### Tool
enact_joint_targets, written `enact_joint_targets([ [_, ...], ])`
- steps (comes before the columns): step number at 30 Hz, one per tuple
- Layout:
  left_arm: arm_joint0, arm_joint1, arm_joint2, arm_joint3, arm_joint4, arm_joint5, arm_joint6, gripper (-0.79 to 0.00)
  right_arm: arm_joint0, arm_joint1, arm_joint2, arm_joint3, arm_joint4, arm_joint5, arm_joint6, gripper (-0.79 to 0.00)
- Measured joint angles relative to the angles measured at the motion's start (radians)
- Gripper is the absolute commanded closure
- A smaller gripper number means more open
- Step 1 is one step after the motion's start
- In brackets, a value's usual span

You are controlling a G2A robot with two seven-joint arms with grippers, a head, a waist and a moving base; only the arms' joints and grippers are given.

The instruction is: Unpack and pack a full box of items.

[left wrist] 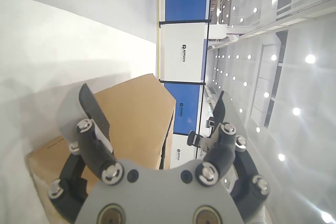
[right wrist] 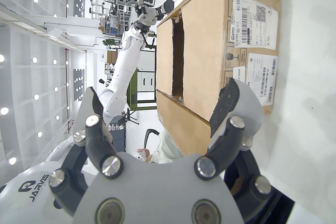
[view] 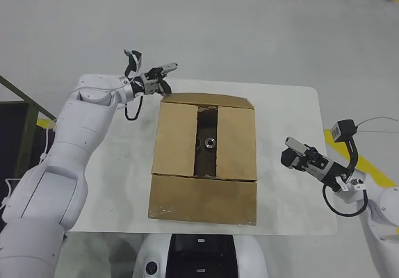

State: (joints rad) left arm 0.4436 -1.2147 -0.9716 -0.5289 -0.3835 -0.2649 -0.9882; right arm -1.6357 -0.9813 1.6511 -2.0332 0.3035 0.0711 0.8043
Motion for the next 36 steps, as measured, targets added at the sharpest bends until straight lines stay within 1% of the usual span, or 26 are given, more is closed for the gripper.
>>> enact_joint_targets([
  [5, 0.001, 0.003, -0.025, 0.005, -0.024, -0.023, 0.008, -0.785, 0.0, 0.0, 0.0, 0.0, 0.0, 0.0, 0.0, -0.785],
  [11, -0.002, 0.019, -0.091, -0.006, -0.092, -0.088, 0.006, -0.785, 0.0, 0.0, 0.0, 0.0, 0.0, 0.0, 0.0, -0.785],
  [15, 0.003, 0.034, -0.134, -0.028, -0.138, -0.103, -0.058, -0.785, 0.0, 0.0, 0.0, 0.0, 0.0, 0.0, 0.0, -0.785],
  [18, 0.004, 0.048, -0.168, -0.034, -0.162, -0.095, -0.101, -0.785, 0.0, 0.0, 0.0, 0.0, 0.0, 0.0, 0.0, -0.785],
  [23, 0.033, 0.083, -0.242, -0.069, -0.208, -0.08, -0.211, -0.785, 0.0, 0.0, 0.0, 0.0, 0.0, 0.0, 0.0, -0.785],
  [27, 0.069, 0.118, -0.296, -0.123, -0.193, -0.035, -0.286, -0.785, 0.0, 0.0, 0.0, 0.0, 0.0, 0.0, 0.0, -0.785],
  [33, 0.136, 0.174, -0.381, -0.235, -0.129, 0.032, -0.372, -0.785, 0.0, 0.0, 0.0, 0.0, 0.0, 0.0, 0.0, -0.785],
  [36, 0.188, 0.202, -0.438, -0.295, -0.128, 0.066, -0.421, -0.785, 0.0, 0.0, 0.0, 0.0, 0.0, 0.0, 0.0, -0.785],
])
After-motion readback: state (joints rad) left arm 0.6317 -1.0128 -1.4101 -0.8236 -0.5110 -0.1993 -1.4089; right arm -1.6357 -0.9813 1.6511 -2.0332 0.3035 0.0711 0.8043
